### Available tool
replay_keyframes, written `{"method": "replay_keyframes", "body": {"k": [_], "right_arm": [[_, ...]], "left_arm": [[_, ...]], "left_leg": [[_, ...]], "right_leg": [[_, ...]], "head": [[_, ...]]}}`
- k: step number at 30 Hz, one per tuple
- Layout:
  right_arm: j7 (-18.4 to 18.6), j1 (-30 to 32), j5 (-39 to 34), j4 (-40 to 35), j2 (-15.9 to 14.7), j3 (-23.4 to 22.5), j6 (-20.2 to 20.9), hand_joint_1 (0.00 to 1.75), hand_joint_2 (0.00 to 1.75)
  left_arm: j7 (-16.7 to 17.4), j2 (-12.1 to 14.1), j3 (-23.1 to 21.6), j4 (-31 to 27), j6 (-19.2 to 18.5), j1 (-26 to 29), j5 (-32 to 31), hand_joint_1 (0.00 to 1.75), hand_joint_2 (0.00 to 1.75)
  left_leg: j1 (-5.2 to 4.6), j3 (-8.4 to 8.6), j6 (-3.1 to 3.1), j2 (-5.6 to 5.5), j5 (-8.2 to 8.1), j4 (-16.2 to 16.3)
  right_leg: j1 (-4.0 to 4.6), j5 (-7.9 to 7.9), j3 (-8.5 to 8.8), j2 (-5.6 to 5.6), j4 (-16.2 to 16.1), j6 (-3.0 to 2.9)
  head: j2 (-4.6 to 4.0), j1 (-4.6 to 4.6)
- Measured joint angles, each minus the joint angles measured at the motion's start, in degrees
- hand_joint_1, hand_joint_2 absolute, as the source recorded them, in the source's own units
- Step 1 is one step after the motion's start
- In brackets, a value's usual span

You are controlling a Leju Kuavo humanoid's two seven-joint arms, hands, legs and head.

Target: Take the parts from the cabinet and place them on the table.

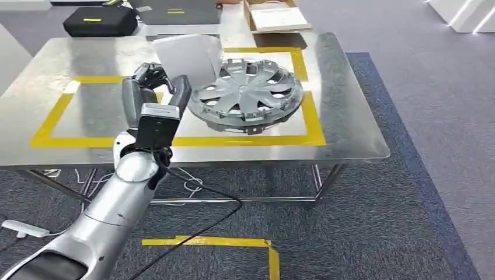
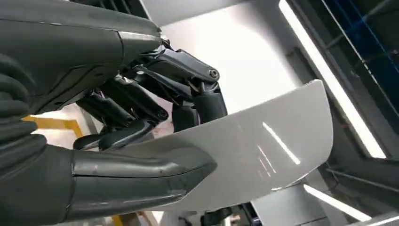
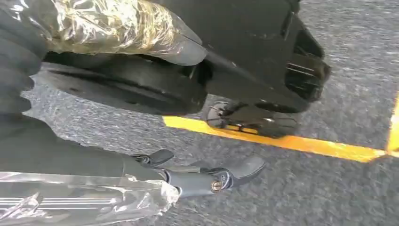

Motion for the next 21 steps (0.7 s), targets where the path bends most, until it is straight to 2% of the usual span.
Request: {"method": "replay_keyframes", "body": {"k": [1,2,3,4,5,6,7,8,9,10,12,13,14,15,16,17,19,20,21], "right_arm": [[0.00,-0.17,-0.04,0.00,0.00,0.00,0.02,0.00,1.75],[0.00,-0.25,-0.04,0.00,0.00,0.00,0.07,0.00,1.75],[0.02,-0.17,-0.04,0.00,0.00,0.00,0.13,0.00,1.75],[0.11,-0.04,-0.04,0.00,0.00,0.00,0.17,0.00,1.75],[0.11,0.05,-0.04,0.00,0.00,0.00,0.17,0.00,1.75],[0.11,0.14,-0.04,0.00,0.00,0.00,0.20,0.00,1.75],[0.11,0.18,-0.07,0.00,0.00,0.00,0.24,0.00,1.75],[0.09,0.20,-0.07,0.00,0.00,0.00,0.35,0.00,1.75],[0.11,0.25,-0.07,0.02,0.00,0.00,0.39,0.00,1.75],[0.09,0.37,-0.07,0.11,0.07,0.00,0.50,0.00,1.75],[0.17,0.30,-0.09,0.13,0.07,-0.02,0.59,0.00,1.75],[0.18,0.22,-0.09,0.13,0.04,-0.02,0.59,0.00,1.75],[0.15,0.06,-0.09,0.13,0.04,-0.02,0.59,0.00,1.75],[0.15,-0.15,-0.11,0.11,0.04,0.00,0.59,0.00,1.75],[0.11,-0.39,-0.09,0.13,0.04,0.00,0.59,0.00,1.75],[0.11,-0.50,-0.11,0.13,0.04,0.02,0.61,0.00,1.75],[0.11,-0.49,-0.13,0.13,0.04,0.02,0.61,0.00,1.75],[0.15,-0.43,-0.15,0.13,0.04,0.00,0.61,0.00,1.75],[0.17,-0.39,-0.26,0.13,0.04,0.00,0.59,0.00,1.75]], "left_arm": [[0.00,0.02,0.00,-0.07,0.00,-0.21,-0.02,1.75,1.75],[0.00,0.07,0.02,-0.07,0.04,-0.14,-0.02,1.75,1.75],[0.02,0.15,0.07,-0.07,0.04,0.13,-0.02,1.75,1.75],[0.02,0.22,0.11,-0.07,0.09,0.32,-0.04,1.75,1.75],[0.02,0.31,0.13,-0.07,0.09,0.47,-0.04,1.75,1.75],[0.02,0.37,0.13,-0.07,0.07,0.56,-0.04,1.75,1.75],[0.02,0.50,0.15,-0.07,0.07,0.61,-0.13,1.75,1.75],[0.02,0.70,0.24,-0.07,0.06,0.63,-0.15,1.75,1.75],[0.02,0.92,0.35,-0.07,0.07,0.70,-0.22,1.75,1.75],[0.02,1.25,0.44,0.04,0.07,1.04,-0.22,1.75,1.75],[0.09,1.40,0.66,-0.11,0.04,1.46,-0.26,1.75,1.75],[0.04,1.29,0.81,-0.37,0.13,1.24,-0.26,1.75,1.75],[0.02,1.07,0.87,-0.57,0.17,1.01,-0.28,1.75,1.75],[0.02,0.90,0.90,-0.81,0.20,1.05,-0.26,1.75,1.75],[0.00,0.85,0.92,-0.83,0.22,0.93,-0.26,1.75,1.75],[0.02,0.79,0.96,-0.83,0.26,0.87,-0.22,1.75,1.75],[0.02,0.68,0.98,-0.83,0.44,1.01,0.15,1.75,1.75],[0.02,0.59,0.98,-0.83,0.46,1.18,0.24,1.75,1.75],[0.02,0.59,0.98,-0.83,0.63,1.34,0.26,1.75,1.75]], "left_leg": [[0.02,-2.32,-0.21,0.03,0.36,4.25],[0.09,-5.38,-0.38,0.03,-0.63,8.75],[0.10,-8.28,-0.47,0.03,-3.18,12.27],[0.09,-10.51,-0.54,0.03,-5.82,14.06],[0.09,-12.08,-0.54,0.03,-7.62,14.16],[0.08,-12.95,-0.44,0.03,-7.77,12.97],[0.03,-13.07,-0.17,0.03,-6.05,10.47],[-0.07,-12.97,0.23,0.03,-2.30,6.82],[-0.23,-13.04,0.80,0.05,3.76,3.14],[-0.68,-13.96,1.14,0.14,8.85,0.38],[-0.82,-13.05,1.37,0.02,8.42,0.35],[-0.72,-12.71,1.68,0.01,8.40,-0.16],[-0.52,-11.66,2.04,-0.14,8.24,-0.44],[-0.31,-10.99,2.26,-0.16,8.04,-0.90],[-0.30,-10.34,2.57,-0.11,7.76,-1.03],[-0.29,-9.90,3.02,-0.09,7.29,-1.05],[-0.32,-9.06,3.19,-0.16,6.23,-1.04],[-0.33,-8.49,3.22,-0.25,5.69,-1.04],[-0.37,-7.85,3.18,-0.42,5.20,-1.04]], "right_leg": [[-0.03,-0.64,0.69,0.06,-0.03,-0.20],[-0.05,-1.29,1.35,0.10,-0.03,-0.33],[-0.04,-2.04,2.08,0.17,-0.04,-0.41],[-0.03,-2.73,2.91,0.26,-0.04,-0.44],[-0.03,-3.51,3.88,0.38,-0.04,-0.44],[-0.02,-4.36,4.98,0.53,-0.05,-0.39],[-0.01,-5.17,6.10,0.65,-0.06,-0.31],[0.03,-6.05,7.34,0.75,-0.09,-0.22],[0.03,-7.01,8.17,0.75,-0.15,0.00],[0.20,-7.88,9.12,0.95,0.13,0.42],[0.28,-9.10,9.69,1.24,-1.02,1.10],[0.35,-8.35,10.50,1.15,-0.38,1.49],[0.39,-7.99,10.59,1.10,0.16,1.67],[0.38,-7.59,9.15,0.74,2.18,1.86],[0.39,-7.22,7.08,0.37,5.83,2.15],[0.35,-8.13,4.33,0.34,9.83,2.45],[0.30,-12.45,-0.61,0.34,15.10,2.82],[0.30,-14.15,-2.49,0.33,15.87,2.88],[0.31,-13.63,-3.28,0.33,14.91,2.80]], "head": [[0.00,-0.44],[0.00,-0.35],[0.00,-0.35],[0.00,-0.39],[0.00,-0.33],[0.00,-0.37],[0.00,-0.37],[0.00,-0.37],[0.00,-0.39],[0.00,-0.42],[0.00,-0.52],[0.00,-0.77],[0.00,-0.54],[0.00,-0.55],[0.00,-0.33],[0.00,-0.33],[0.00,-0.33],[0.00,-0.37],[0.00,-0.31]]}}
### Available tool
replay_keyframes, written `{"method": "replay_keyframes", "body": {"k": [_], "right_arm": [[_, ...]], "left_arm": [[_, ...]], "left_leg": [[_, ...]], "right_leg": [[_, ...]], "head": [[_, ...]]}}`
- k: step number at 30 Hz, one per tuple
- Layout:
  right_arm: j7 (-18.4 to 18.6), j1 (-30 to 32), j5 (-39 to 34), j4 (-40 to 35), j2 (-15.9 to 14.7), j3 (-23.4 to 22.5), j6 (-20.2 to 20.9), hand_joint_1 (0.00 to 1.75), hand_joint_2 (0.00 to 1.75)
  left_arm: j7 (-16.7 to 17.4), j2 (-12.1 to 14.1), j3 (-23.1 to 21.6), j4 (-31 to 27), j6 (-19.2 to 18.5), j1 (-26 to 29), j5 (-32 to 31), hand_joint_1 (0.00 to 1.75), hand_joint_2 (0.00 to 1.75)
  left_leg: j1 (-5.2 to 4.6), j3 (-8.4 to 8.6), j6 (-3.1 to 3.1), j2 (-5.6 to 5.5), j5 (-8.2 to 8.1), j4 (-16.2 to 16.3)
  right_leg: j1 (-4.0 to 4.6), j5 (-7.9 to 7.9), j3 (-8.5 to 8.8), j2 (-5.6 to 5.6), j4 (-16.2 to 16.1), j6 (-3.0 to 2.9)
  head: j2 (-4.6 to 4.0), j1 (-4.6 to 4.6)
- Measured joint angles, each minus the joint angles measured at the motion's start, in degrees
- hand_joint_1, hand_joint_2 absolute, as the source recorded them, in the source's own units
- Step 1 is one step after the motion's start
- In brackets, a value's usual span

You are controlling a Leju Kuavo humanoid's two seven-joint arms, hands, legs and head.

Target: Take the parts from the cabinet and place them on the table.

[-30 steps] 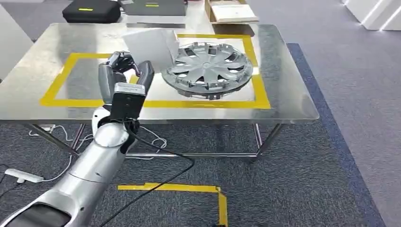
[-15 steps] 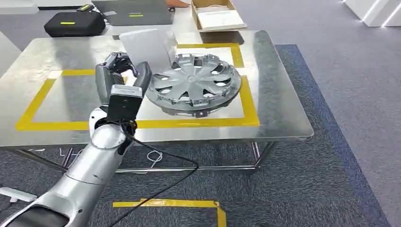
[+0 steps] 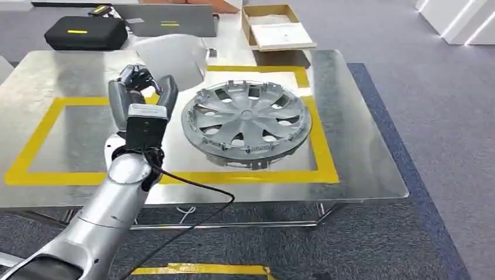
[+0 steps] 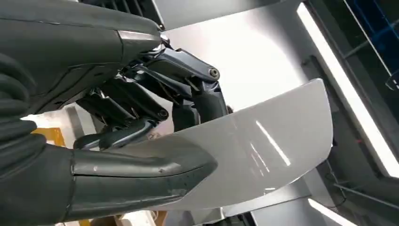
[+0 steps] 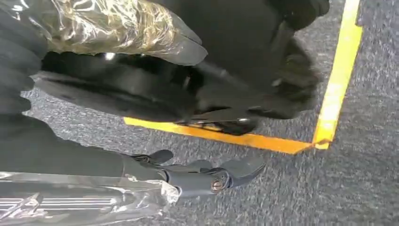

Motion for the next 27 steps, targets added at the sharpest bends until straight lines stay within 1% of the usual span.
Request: {"method": "replay_keyframes", "body": {"k": [1,2,3,4,5,6,7,8,9,10,11,12,13,14,15,16,17,18,19,20,21,22,23,24,25,26,27], "right_arm": [[-0.02,0.00,-0.04,0.00,0.00,0.00,0.00,0.00,1.75],[0.00,-0.01,-0.13,0.00,0.00,0.00,0.00,0.00,1.75],[0.00,-0.01,-0.22,0.00,0.00,0.00,0.00,0.00,1.75],[0.05,-0.01,-0.28,0.00,-0.04,0.00,0.00,0.00,1.75],[0.07,-0.04,-0.37,0.00,-0.07,0.00,0.00,0.00,1.75],[0.09,-0.15,-0.44,0.00,-0.07,0.00,0.00,0.00,1.75],[0.09,0.12,-0.59,-0.02,-0.09,0.00,0.00,0.00,1.75],[0.13,0.31,-0.72,-0.02,-0.09,-0.07,-0.02,0.00,1.75],[0.13,0.38,-0.77,0.00,-0.02,-0.11,-0.09,0.00,1.75],[0.15,0.33,-0.83,0.00,-0.02,-0.15,-0.09,0.00,1.75],[0.15,0.15,-0.85,-0.02,-0.02,-0.17,-0.09,0.00,1.75],[0.18,-0.02,-0.85,-0.02,-0.02,-0.20,-0.09,0.00,1.75],[0.18,-0.06,-0.85,0.00,-0.02,-0.20,-0.09,0.00,1.75],[0.20,0.00,-0.85,0.00,-0.02,-0.20,-0.09,0.00,1.75],[0.24,0.08,-0.85,0.00,-0.02,-0.20,-0.09,0.00,1.75],[0.24,0.16,-0.85,0.00,-0.02,-0.22,-0.09,0.00,1.75],[0.24,0.16,-0.85,0.00,-0.02,-0.22,-0.09,0.00,1.75],[0.24,0.13,-0.85,0.00,0.00,-0.22,-0.09,0.00,1.75],[0.24,0.11,-0.85,0.00,0.00,-0.22,-0.09,0.00,1.75],[0.24,0.00,-0.85,-0.02,-0.02,-0.24,-0.09,0.00,1.75],[0.24,-0.08,-0.87,0.00,-0.02,-0.24,-0.09,0.00,1.75],[0.26,-0.02,-0.89,0.00,0.00,-0.24,-0.09,0.00,1.75],[0.26,0.17,-0.94,0.00,0.00,-0.24,-0.11,0.00,1.75],[0.29,0.21,-1.03,0.00,0.00,-0.26,-0.15,0.00,1.75],[0.29,0.21,-1.12,0.00,0.00,-0.28,-0.22,0.00,1.75],[0.29,0.11,-1.22,0.00,0.00,-0.28,-0.31,0.00,1.75],[0.29,0.05,-1.33,0.00,0.00,-0.28,-0.43,0.00,1.75]], "left_arm": [[0.00,-0.02,0.00,0.00,0.17,0.13,0.10,1.75,1.75],[-0.13,-0.15,0.04,0.00,0.70,0.17,0.42,1.75,1.75],[-0.20,-0.35,0.07,0.00,1.11,0.17,0.52,1.75,1.75],[-0.22,-0.48,0.13,0.00,1.44,0.24,0.66,1.75,1.75],[-0.22,-0.55,0.20,0.00,1.64,0.22,0.96,1.75,1.75],[-0.20,-0.66,0.31,0.00,1.88,0.26,1.20,1.75,1.75],[-0.11,-0.94,0.41,0.00,2.18,0.50,1.53,1.75,1.75],[-0.11,-1.09,0.42,0.00,2.63,0.65,1.90,1.75,1.75],[-0.02,-1.33,0.48,0.02,2.93,0.65,2.35,1.75,1.75],[0.00,-1.47,0.48,0.07,3.08,0.56,2.49,1.75,1.75],[0.02,-1.62,0.48,0.07,3.17,0.34,2.62,1.75,1.75],[0.00,-1.66,0.50,0.07,3.24,0.29,2.75,1.75,1.75],[0.02,-1.68,0.50,0.11,3.26,0.46,2.91,1.75,1.75],[0.00,-1.66,0.52,0.11,3.32,0.69,2.91,1.75,1.75],[0.02,-1.66,0.61,0.18,3.41,0.89,2.91,1.75,1.75],[0.02,-1.66,0.66,0.20,3.43,0.98,2.91,1.75,1.75],[0.02,-1.70,0.68,0.20,3.43,0.99,2.91,1.75,1.75],[0.02,-1.73,0.70,0.20,3.43,0.94,2.91,1.75,1.75],[0.02,-1.75,0.72,0.20,3.43,0.92,2.91,1.75,1.75],[0.00,-1.70,0.77,0.30,3.45,0.88,2.91,1.75,1.75],[0.02,-1.79,0.76,0.35,3.54,0.78,2.93,1.75,1.75],[0.02,-1.92,0.85,0.37,3.99,1.07,2.99,1.75,1.75],[0.02,-2.03,0.87,0.42,4.44,1.23,3.02,1.75,1.75],[-0.02,-2.14,0.94,0.44,5.14,1.18,2.99,1.75,1.75],[-0.09,-2.54,1.05,0.44,5.75,1.12,3.02,1.75,1.75],[-0.20,-2.90,1.14,0.44,6.58,0.98,3.28,1.75,1.75],[-0.28,-3.19,1.14,0.48,7.30,0.90,3.61,1.75,1.75]], "left_leg": [[-0.07,0.72,-0.04,-0.06,-0.52,0.00],[-0.25,1.73,-0.07,-0.07,-1.21,-0.02],[-0.39,2.53,-0.10,-0.06,-1.75,-0.09],[-0.28,2.91,-0.19,-0.01,-2.13,-0.28],[-0.39,3.13,-0.45,-0.11,-2.29,-0.31],[-0.23,3.01,-1.02,-0.13,-2.65,-0.47],[-0.31,3.49,-1.33,-0.12,-2.26,0.17],[-0.35,3.59,-1.72,-0.10,-1.73,0.39],[-0.40,3.89,-1.85,-0.03,-2.24,0.48],[-0.35,3.78,-2.05,0.08,-3.38,1.12],[-0.28,2.80,-2.46,0.11,-5.11,3.24],[-0.05,0.60,-3.03,0.13,-7.49,7.42],[0.25,-1.97,-3.42,0.13,-9.58,11.93],[0.54,-4.21,-3.80,0.14,-10.64,15.39],[0.81,-5.20,-4.20,0.17,-10.09,16.06],[1.09,-5.06,-4.45,0.26,-8.17,14.64],[1.42,-3.87,-4.84,0.33,-5.05,11.06],[1.69,-2.09,-5.05,0.39,-1.40,6.06],[2.07,-0.61,-5.33,0.43,1.86,1.44],[1.77,-0.68,-5.66,0.35,0.63,0.30],[1.61,-0.56,-4.30,0.48,-0.50,-0.34],[1.58,-1.04,-3.60,0.35,0.57,-0.10],[1.44,-1.12,-3.23,0.34,0.57,0.16],[1.57,-1.07,-2.83,0.35,0.75,0.02],[1.76,-0.81,-2.45,0.41,0.81,-0.14],[1.72,-0.80,-2.03,0.41,0.76,-0.14],[1.56,-0.82,-1.76,0.42,0.71,-0.14]], "right_leg": [[0.04,2.12,0.11,0.00,-2.39,-0.20],[0.14,7.00,1.28,0.00,-7.47,-0.56],[0.30,11.72,2.65,-0.02,-12.54,-1.21],[0.46,13.36,3.34,0.05,-13.90,-1.83],[0.77,11.61,2.57,0.03,-14.11,-1.88],[0.90,11.08,3.62,0.16,-14.44,-2.12],[0.99,12.20,3.89,0.19,-15.14,-2.62],[0.98,12.33,3.77,-0.02,-15.54,-3.18],[0.51,12.96,5.39,-0.09,-16.31,-3.22],[0.24,13.12,6.03,-0.31,-16.62,-3.21],[0.09,13.13,6.29,-0.29,-16.80,-3.31],[-0.05,13.01,6.32,-0.28,-16.81,-3.37],[-0.17,12.85,6.35,-0.29,-16.80,-3.35],[-0.33,12.71,6.38,-0.29,-16.79,-3.23],[-0.52,12.54,6.50,-0.28,-16.77,-3.07],[-0.72,12.36,6.75,-0.22,-16.76,-2.84],[-1.01,12.12,7.12,-0.15,-16.70,-2.54],[-1.35,11.80,7.50,-0.12,-16.58,-2.12],[-1.42,11.44,7.65,-0.11,-16.39,-1.60],[-1.30,11.21,7.66,-0.03,-15.99,-1.16],[-1.14,11.23,6.77,0.03,-15.75,-0.83],[-1.08,11.23,6.61,-0.03,-15.78,-0.50],[-1.15,11.40,6.76,-0.05,-15.99,-0.19],[-1.21,11.27,6.79,-0.07,-15.95,0.06],[-1.34,10.42,6.19,-0.17,-15.27,0.21],[-1.31,8.97,5.02,-0.33,-12.91,0.28],[-1.30,6.90,2.82,-0.32,-8.35,0.32]], "head": [[0.00,-0.04],[0.00,-0.02],[0.00,-0.02],[0.00,-0.26],[0.00,-0.55],[0.00,-0.50],[0.00,-0.59],[0.00,-0.55],[0.00,-0.59],[0.00,-0.52],[0.00,-1.07],[0.00,-0.98],[0.00,-1.09],[0.00,-1.01],[0.00,-1.07],[0.00,-1.07],[0.00,-1.03],[0.00,-1.05],[0.00,-1.09],[0.00,-1.31],[0.00,-1.75],[0.00,-1.33],[0.00,-1.42],[0.00,-1.36],[0.00,-1.40],[0.00,-1.07],[0.00,-0.77]]}}
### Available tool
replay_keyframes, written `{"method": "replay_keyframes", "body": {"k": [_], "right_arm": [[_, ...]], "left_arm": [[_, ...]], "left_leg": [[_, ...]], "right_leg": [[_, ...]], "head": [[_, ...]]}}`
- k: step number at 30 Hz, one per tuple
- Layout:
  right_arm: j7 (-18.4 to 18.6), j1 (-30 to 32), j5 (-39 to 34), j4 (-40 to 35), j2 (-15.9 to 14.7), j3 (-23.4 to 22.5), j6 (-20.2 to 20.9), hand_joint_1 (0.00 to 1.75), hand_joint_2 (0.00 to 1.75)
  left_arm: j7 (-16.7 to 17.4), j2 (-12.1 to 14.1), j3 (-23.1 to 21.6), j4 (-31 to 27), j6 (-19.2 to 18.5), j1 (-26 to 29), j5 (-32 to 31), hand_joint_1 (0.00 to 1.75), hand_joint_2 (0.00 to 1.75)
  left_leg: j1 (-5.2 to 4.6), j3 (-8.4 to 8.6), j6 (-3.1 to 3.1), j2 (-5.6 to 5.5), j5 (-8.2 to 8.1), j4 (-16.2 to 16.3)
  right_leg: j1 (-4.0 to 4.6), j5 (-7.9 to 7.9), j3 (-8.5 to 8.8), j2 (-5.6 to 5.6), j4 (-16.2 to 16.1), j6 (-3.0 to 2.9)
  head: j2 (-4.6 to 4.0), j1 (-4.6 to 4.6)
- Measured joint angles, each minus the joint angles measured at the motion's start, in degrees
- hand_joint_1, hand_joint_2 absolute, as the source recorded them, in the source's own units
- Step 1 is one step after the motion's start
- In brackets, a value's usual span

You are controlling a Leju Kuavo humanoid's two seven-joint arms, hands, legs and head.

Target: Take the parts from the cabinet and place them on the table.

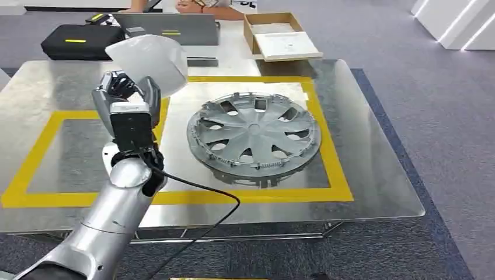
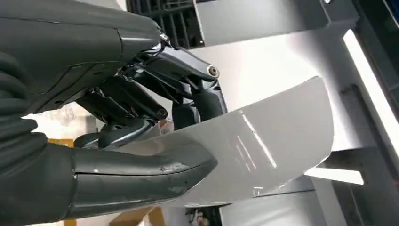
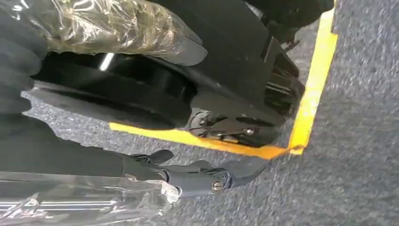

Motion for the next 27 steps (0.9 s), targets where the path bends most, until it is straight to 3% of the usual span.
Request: {"method": "replay_keyframes", "body": {"k": [2,3,4,5,7,8,10,12,13,14,15,16,18,20,22,24,27], "right_arm": [[0.09,0.04,-0.13,0.00,0.00,-0.02,-0.27,0.00,1.75],[0.15,0.11,-0.18,0.00,0.00,-0.07,-0.26,0.00,1.75],[0.15,0.16,-0.22,-0.02,0.00,-0.13,-0.31,0.00,1.75],[0.15,0.14,-0.24,0.00,0.00,-0.24,-0.33,0.00,1.75],[0.15,0.07,-0.22,-0.02,0.00,-0.46,-0.33,0.00,1.75],[0.17,-0.03,-0.22,-0.02,0.00,-0.50,-0.33,0.00,1.75],[0.20,-0.02,-0.22,-0.02,0.02,-0.57,-0.33,0.00,1.75],[0.20,0.28,-0.35,-0.02,0.04,-0.90,-0.33,0.00,1.75],[0.22,0.38,-0.42,-0.02,0.20,-1.03,-0.39,0.00,1.75],[0.22,0.36,-0.50,-0.02,0.24,-1.09,-0.40,0.00,1.75],[0.22,0.20,-0.63,-0.02,0.26,-1.20,-0.40,0.00,1.75],[0.22,0.18,-0.85,-0.02,0.28,-1.36,-0.40,0.00,1.75],[0.24,0.41,-1.09,-0.02,0.28,-1.46,-0.42,0.00,1.75],[0.26,0.67,-1.40,-0.02,0.37,-1.68,-0.44,0.00,1.75],[0.26,0.66,-1.57,-0.02,0.57,-2.10,-0.46,0.00,1.75],[0.26,0.62,-1.60,-0.02,0.59,-2.38,-0.48,0.00,1.75],[0.28,0.69,-1.62,-0.02,0.59,-2.49,-0.48,0.00,1.75]], "left_arm": [[-0.20,-0.18,0.02,0.20,1.00,0.10,0.35,1.75,1.75],[-0.20,-0.16,0.07,0.31,1.31,0.22,0.41,1.75,1.75],[-0.20,-0.16,0.07,0.42,1.59,0.33,0.41,1.75,1.75],[-0.20,-0.16,0.07,0.42,1.88,0.35,0.37,1.75,1.75],[-0.15,0.00,0.13,0.42,2.64,0.19,-0.22,1.75,1.75],[0.02,0.20,0.22,0.42,2.93,0.16,-0.51,1.75,1.75],[0.35,0.94,0.63,0.42,3.28,0.40,-1.51,1.75,1.75],[0.59,1.73,0.85,0.44,3.50,0.91,-2.98,1.75,1.75],[0.74,2.31,1.12,0.42,3.49,1.25,-3.63,1.75,1.75],[0.83,2.75,1.53,0.42,3.49,1.56,-4.05,1.75,1.75],[1.11,3.42,2.09,0.42,3.49,2.00,-4.78,1.75,1.75],[1.36,4.21,2.71,0.37,3.49,2.93,-5.58,1.75,1.75],[1.44,5.27,4.11,0.22,3.52,5.35,-6.76,1.75,1.75],[1.62,6.29,6.06,-0.20,3.52,7.79,-7.63,1.75,1.75],[1.66,6.97,8.33,-0.85,3.54,9.89,-8.63,1.75,1.75],[1.49,7.34,9.75,-1.20,3.54,11.15,-8.94,1.75,1.75],[1.48,7.78,11.04,-1.55,3.54,12.66,-9.03,1.75,1.75]], "left_leg": [[-0.47,0.00,0.25,0.00,-0.11,0.01],[-0.68,0.04,0.30,-0.01,-0.14,0.01],[-0.88,0.10,0.41,-0.06,-0.21,0.02],[-1.03,0.21,0.46,-0.14,-0.25,0.02],[-1.22,0.52,0.47,-0.25,-0.36,0.01],[-1.41,0.45,0.34,-0.24,-0.43,0.02],[-1.44,0.10,-0.17,-0.19,-0.30,-0.03],[-1.35,0.23,-0.81,-0.16,-0.34,-0.14],[-1.20,0.17,-1.10,-0.17,-0.88,0.33],[-1.25,-0.39,-1.51,-0.11,-2.04,1.76],[-1.13,-1.96,-1.82,-0.08,-4.22,5.18],[-1.04,-4.11,-2.06,-0.07,-6.52,9.94],[-1.03,-6.99,-2.29,-0.07,-8.31,15.85],[-1.03,-5.93,-2.21,-0.07,-5.52,13.32],[-1.04,-1.09,-1.87,-0.01,-0.39,3.43],[-1.19,0.67,-1.35,-0.01,-0.46,-0.39],[-1.42,0.48,-0.47,-0.09,-0.34,-0.25]], "right_leg": [[0.02,-3.32,-5.09,-0.02,9.63,0.05],[0.07,-3.29,-6.32,-0.02,11.52,-0.09],[0.26,-1.83,-6.15,-0.01,10.43,-0.40],[0.49,0.55,-4.78,-0.01,7.15,-0.87],[1.13,5.65,0.10,0.05,-3.05,-2.11],[1.47,5.13,1.53,-0.01,-5.52,-2.73],[1.62,5.01,2.12,0.04,-6.63,-2.51],[1.62,5.11,2.16,0.12,-6.84,-2.71],[1.10,5.50,2.59,-0.08,-7.48,-2.86],[1.17,5.54,2.79,-0.08,-7.67,-2.99],[1.16,5.50,2.80,-0.12,-7.68,-3.40],[1.17,5.48,2.84,-0.10,-7.67,-3.43],[1.17,5.39,2.87,-0.04,-7.62,-3.54],[1.18,5.33,2.89,0.08,-7.50,-3.48],[1.20,5.14,3.02,0.14,-7.28,-3.21],[1.73,4.77,2.72,0.16,-6.73,-2.70],[1.58,4.99,2.86,-0.06,-7.18,-2.08]], "head": [[0.00,0.11],[0.00,0.04],[0.00,0.07],[0.00,0.09],[0.00,0.09],[0.00,0.00],[0.00,-0.04],[0.00,-0.02],[0.00,0.04],[0.00,-0.17],[0.00,-0.35],[0.00,-0.30],[0.00,-0.35],[0.00,-0.35],[0.00,-0.33],[0.00,-0.26],[0.00,-0.22]]}}
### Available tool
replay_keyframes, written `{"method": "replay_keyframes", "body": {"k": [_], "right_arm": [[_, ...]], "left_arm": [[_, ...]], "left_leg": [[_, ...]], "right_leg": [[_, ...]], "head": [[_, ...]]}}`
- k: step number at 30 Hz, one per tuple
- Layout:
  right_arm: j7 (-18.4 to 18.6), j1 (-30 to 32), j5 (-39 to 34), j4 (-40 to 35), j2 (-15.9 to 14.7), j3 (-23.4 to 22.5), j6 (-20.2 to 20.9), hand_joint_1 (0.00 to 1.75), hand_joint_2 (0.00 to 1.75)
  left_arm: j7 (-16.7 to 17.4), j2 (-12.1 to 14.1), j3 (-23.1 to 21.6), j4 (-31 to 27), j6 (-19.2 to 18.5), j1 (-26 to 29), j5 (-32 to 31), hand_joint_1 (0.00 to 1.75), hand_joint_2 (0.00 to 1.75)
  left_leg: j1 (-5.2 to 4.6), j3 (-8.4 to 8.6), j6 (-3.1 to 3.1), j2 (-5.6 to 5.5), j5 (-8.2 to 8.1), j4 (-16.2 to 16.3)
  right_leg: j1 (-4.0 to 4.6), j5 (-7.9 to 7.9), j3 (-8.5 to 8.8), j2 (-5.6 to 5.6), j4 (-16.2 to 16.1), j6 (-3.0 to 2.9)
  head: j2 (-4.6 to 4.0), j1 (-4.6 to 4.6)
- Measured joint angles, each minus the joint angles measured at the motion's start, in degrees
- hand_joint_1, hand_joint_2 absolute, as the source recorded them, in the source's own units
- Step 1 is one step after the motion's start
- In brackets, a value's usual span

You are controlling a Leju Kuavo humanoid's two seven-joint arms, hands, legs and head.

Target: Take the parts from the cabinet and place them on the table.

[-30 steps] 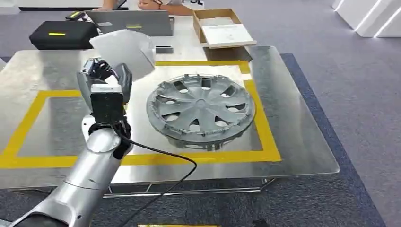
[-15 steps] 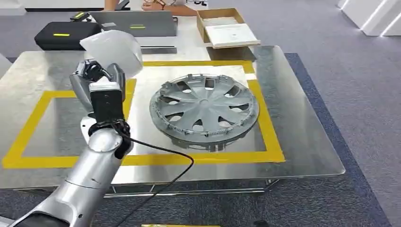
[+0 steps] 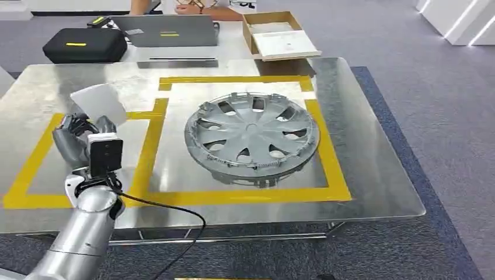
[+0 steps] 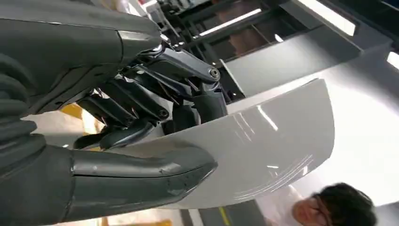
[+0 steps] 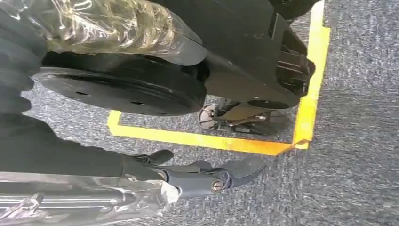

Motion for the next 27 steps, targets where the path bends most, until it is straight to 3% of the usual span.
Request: {"method": "replay_keyframes", "body": {"k": [1,3,4,6,7,8,9,11,12,13,16,18,19,21,22,23,24,25,27], "right_arm": [[0.00,-0.08,0.00,-0.02,0.00,-0.04,-0.02,0.00,1.75],[-0.04,-0.06,-0.04,-0.04,0.00,-0.24,-0.04,0.00,1.75],[-0.04,-0.07,-0.04,-0.04,0.00,-0.28,-0.04,0.00,1.75],[-0.04,-0.04,-0.13,-0.07,0.00,-0.35,-0.04,0.00,1.75],[-0.04,0.01,-0.17,-0.07,0.02,-0.37,-0.04,0.00,1.75],[-0.04,0.05,-0.28,-0.07,0.00,-0.42,-0.04,0.00,1.75],[-0.04,0.04,-0.37,-0.07,0.00,-0.46,-0.09,0.00,1.75],[-0.04,-0.03,-0.55,-0.09,0.00,-0.68,-0.13,0.00,1.75],[-0.07,-0.03,-0.63,-0.15,0.00,-0.81,-0.15,0.00,1.75],[-0.07,-0.09,-0.68,-0.15,0.02,-0.87,-0.15,0.00,1.75],[-0.07,0.15,-0.70,-0.15,0.11,-1.36,-0.15,0.00,1.75],[-0.09,0.12,-0.70,-0.18,0.28,-1.42,-0.18,0.00,1.75],[-0.11,0.04,-0.70,-0.22,0.28,-1.51,-0.31,0.00,1.75],[-0.13,0.02,-0.68,-0.22,0.28,-1.75,-0.33,0.00,1.75],[-0.13,0.06,-0.68,-0.22,0.28,-1.79,-0.33,0.00,1.75],[-0.11,0.16,-0.66,-0.22,0.28,-1.86,-0.33,0.00,1.75],[-0.11,0.22,-0.66,-0.22,0.28,-1.92,-0.33,0.00,1.75],[-0.11,0.20,-0.63,-0.22,0.28,-2.01,-0.33,0.00,1.75],[-0.11,0.11,-0.59,-0.22,0.28,-2.16,-0.26,0.00,1.75]], "left_arm": [[0.00,0.09,0.15,-0.15,0.00,0.16,0.00,1.75,1.75],[-0.02,0.11,0.31,-0.44,0.00,0.22,-0.07,1.75,1.75],[-0.04,0.11,0.43,-0.48,0.00,0.26,-0.09,1.75,1.75],[0.00,0.17,0.96,-0.48,0.00,0.68,-0.55,1.75,1.75],[0.18,0.24,1.16,-0.48,0.00,1.10,-0.70,1.75,1.75],[0.26,0.26,1.38,-0.48,0.00,1.63,-0.83,1.75,1.75],[0.29,0.31,1.82,-0.50,0.00,2.12,-0.96,1.75,1.75],[0.29,0.35,2.95,-0.81,0.00,3.24,-1.42,1.75,1.75],[0.28,0.46,3.49,-1.13,0.04,3.79,-1.53,1.75,1.75],[0.26,0.57,4.15,-1.49,0.04,4.37,-1.68,1.75,1.75],[0.20,0.70,5.61,-2.18,0.07,6.15,-2.01,1.75,1.75],[0.22,0.94,6.60,-2.73,0.09,7.30,-2.62,1.75,1.75],[0.26,1.05,7.39,-2.93,0.09,7.55,-3.08,1.75,1.75],[0.63,1.16,8.74,-3.01,0.09,8.48,-4.08,1.75,1.75],[1.01,1.33,9.47,-3.02,0.09,9.04,-4.50,1.75,1.75],[1.31,1.57,10.30,-3.02,0.09,9.60,-4.77,1.75,1.75],[1.60,1.77,11.11,-3.02,0.09,9.93,-4.81,1.75,1.75],[1.81,1.97,11.82,-3.02,0.09,10.03,-4.77,1.75,1.75],[1.93,2.36,13.15,-3.02,0.09,10.04,-4.26,1.75,1.75]], "left_leg": [[0.44,0.21,0.45,0.04,0.29,-0.48],[0.60,0.32,0.97,0.07,0.34,-0.54],[0.60,0.28,1.06,0.06,0.36,-0.54],[0.55,0.21,1.16,0.11,0.30,-0.52],[0.54,0.21,1.17,0.17,0.30,-0.50],[0.54,0.24,1.16,0.18,0.29,-0.50],[0.54,0.28,1.15,0.16,0.28,-0.49],[0.54,0.56,0.96,0.10,0.16,-0.49],[0.54,0.67,0.76,0.09,0.04,-0.49],[0.10,0.45,0.40,0.07,-0.09,-0.29],[0.44,0.62,-0.56,0.07,0.22,-0.64],[0.56,0.61,-1.29,0.08,-0.63,0.01],[0.52,-0.28,-1.55,0.12,-2.19,2.00],[0.59,-4.43,-1.92,0.12,-6.87,11.11],[0.59,-6.24,-2.00,0.12,-8.19,14.90],[0.59,-7.23,-1.99,0.12,-8.30,16.84],[0.58,-6.87,-1.94,0.12,-7.06,16.04],[0.58,-5.39,-1.79,0.13,-4.58,12.72],[0.55,-0.33,-1.35,0.16,0.45,2.53]], "right_leg": [[0.04,-0.24,-0.02,0.02,0.14,0.27],[-0.06,-2.70,-1.65,-0.02,3.20,0.82],[-0.18,-4.18,-2.87,-0.03,6.02,1.00],[-0.33,-7.90,-6.94,-0.04,14.68,1.33],[-0.33,-8.88,-8.61,-0.05,18.13,1.44],[-0.33,-8.33,-8.89,-0.05,18.50,1.45],[-0.32,-6.50,-7.66,-0.04,16.11,1.35],[-0.31,-1.50,-2.21,-0.04,5.65,0.82],[-0.29,-0.47,0.21,-0.03,1.03,0.53],[-0.06,-1.31,1.48,0.05,-0.12,0.40],[0.19,-1.18,1.21,0.16,0.04,-0.07],[-0.28,-0.61,1.65,0.06,-0.75,-1.02],[-0.31,-0.61,1.73,0.05,-0.83,-1.31],[-0.23,-0.70,1.73,-0.01,-0.81,-1.55],[-0.18,-0.71,1.72,0.01,-0.80,-1.57],[-0.15,-0.74,1.74,0.07,-0.78,-1.62],[-0.11,-0.75,1.80,0.13,-0.78,-1.63],[-0.07,-0.76,1.85,0.17,-0.74,-1.62],[-0.04,-0.98,2.16,0.16,-0.67,-1.41]], "head": [[0.00,-0.18],[0.00,0.44],[0.00,0.63],[0.00,0.61],[0.00,0.68],[0.00,0.63],[0.00,0.68],[0.00,0.68],[0.00,0.68],[0.00,0.63],[0.00,0.57],[0.00,0.57],[0.00,0.22],[0.00,0.20],[0.00,0.22],[0.00,0.17],[0.00,0.20],[0.00,0.17],[0.00,0.20]]}}
